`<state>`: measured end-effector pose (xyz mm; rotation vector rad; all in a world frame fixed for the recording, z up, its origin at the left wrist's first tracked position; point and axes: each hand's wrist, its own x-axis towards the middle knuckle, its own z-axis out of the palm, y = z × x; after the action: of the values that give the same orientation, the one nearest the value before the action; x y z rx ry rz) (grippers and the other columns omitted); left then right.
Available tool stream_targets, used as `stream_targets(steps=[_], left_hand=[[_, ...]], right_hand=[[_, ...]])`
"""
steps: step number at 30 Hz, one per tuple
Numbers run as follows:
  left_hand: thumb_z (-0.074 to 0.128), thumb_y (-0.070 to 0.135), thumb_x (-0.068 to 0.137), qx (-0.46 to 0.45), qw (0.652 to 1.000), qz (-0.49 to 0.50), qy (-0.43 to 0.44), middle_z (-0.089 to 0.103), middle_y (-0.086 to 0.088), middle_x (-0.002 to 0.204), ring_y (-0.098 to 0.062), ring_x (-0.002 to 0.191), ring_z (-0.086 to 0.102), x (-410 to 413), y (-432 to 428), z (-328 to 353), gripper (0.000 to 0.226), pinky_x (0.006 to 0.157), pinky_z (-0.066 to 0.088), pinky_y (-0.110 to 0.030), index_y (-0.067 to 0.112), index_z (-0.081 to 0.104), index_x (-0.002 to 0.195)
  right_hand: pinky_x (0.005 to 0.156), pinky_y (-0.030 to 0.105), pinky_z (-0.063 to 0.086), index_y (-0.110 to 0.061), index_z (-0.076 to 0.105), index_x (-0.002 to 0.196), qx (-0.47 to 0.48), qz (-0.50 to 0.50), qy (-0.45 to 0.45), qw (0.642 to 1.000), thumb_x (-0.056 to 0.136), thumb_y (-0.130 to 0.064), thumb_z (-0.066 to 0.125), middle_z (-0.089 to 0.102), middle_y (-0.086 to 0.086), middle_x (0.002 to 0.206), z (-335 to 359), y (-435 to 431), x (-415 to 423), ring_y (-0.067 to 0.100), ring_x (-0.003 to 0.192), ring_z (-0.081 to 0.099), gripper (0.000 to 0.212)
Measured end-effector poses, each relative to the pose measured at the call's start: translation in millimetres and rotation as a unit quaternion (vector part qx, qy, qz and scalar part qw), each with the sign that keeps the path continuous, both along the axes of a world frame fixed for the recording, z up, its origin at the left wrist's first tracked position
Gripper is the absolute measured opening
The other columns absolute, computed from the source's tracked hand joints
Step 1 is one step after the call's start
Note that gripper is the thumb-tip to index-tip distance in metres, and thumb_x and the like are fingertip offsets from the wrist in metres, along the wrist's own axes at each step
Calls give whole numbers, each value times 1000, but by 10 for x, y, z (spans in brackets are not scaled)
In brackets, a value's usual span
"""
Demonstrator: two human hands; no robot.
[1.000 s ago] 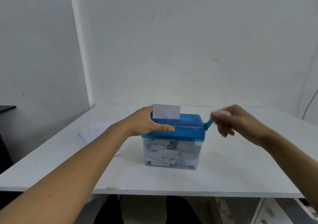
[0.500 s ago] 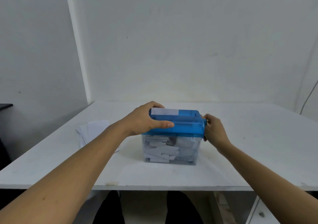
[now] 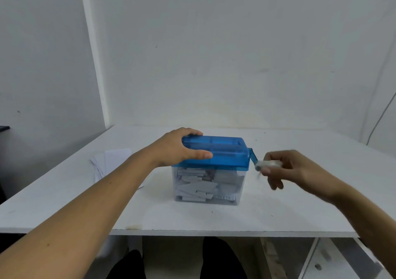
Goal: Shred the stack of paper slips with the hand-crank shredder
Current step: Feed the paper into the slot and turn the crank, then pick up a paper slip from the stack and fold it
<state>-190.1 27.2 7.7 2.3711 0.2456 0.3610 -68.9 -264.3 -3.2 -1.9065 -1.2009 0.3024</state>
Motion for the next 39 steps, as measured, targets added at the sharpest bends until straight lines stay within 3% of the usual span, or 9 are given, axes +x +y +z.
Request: stream_targets(steps=[4,9,14,18,21,23,27,34,39], left_hand=[[76,72,51,-12,1000,-5,6,50,19,135,-6,124,47,15,14,5,94,99,37,-24,38,54,136],[75,73,49,-9,1000,-7,14,49,19,135,-7,124,45,26,-3,15,96,102,36,-25,40,53,136],[75,71,50,-20,1000,-16,2,50,20,131,2,113,49,14,-13,-11,96,90,39,-16,38,53,137],[75,75,50,-12,1000,-15,-3,50,20,131,5,112,48,9,3,-4,96,91,39,-18,40,53,136],[74,76,51,-8,1000,-1,-2,50,21,132,-2,118,47,1,-1,-30,94,95,37,-22,41,53,135],[74,75,52,-7,1000,2,-7,50,20,130,0,116,48,-7,-27,-49,94,93,38,-20,39,53,136],[74,73,53,-10,1000,5,-17,51,19,133,-1,117,48,-13,-78,-13,95,92,37,-19,36,52,138],[72,74,55,-6,1000,11,-10,49,20,133,-2,120,46,-28,-79,-13,95,97,37,-22,35,52,140],[57,82,62,-14,1000,20,-9,47,16,143,-8,130,44,-18,-100,4,95,110,38,-32,34,50,144]], right_hand=[[66,17,48,-9,70,77,68,17,19,997,88,-51,66,65,16,71,158,107,91,17,62,56,44],[66,28,52,-8,70,92,201,-107,101,969,95,-53,53,56,5,68,204,490,310,16,61,55,47],[81,41,58,-2,63,109,158,-222,155,949,101,-42,55,68,7,97,3,903,594,18,74,61,41],[73,38,58,-5,58,93,169,-264,132,940,99,-39,58,65,2,81,27,953,639,17,71,59,34],[59,25,49,-7,60,85,-19,-262,45,964,101,-24,56,62,4,73,-90,897,574,14,64,54,23],[59,25,46,-6,61,85,-135,-209,106,963,96,-10,54,61,6,75,-298,826,534,15,63,52,14],[61,24,46,-9,66,87,-221,-150,97,959,98,-25,53,70,0,79,-319,622,475,13,68,58,23],[72,28,52,-11,66,102,66,-204,63,975,103,-27,54,71,6,101,177,746,476,20,91,66,20],[81,28,52,-15,67,101,93,-151,15,984,99,-25,58,76,0,95,430,993,213,15,96,67,14]])
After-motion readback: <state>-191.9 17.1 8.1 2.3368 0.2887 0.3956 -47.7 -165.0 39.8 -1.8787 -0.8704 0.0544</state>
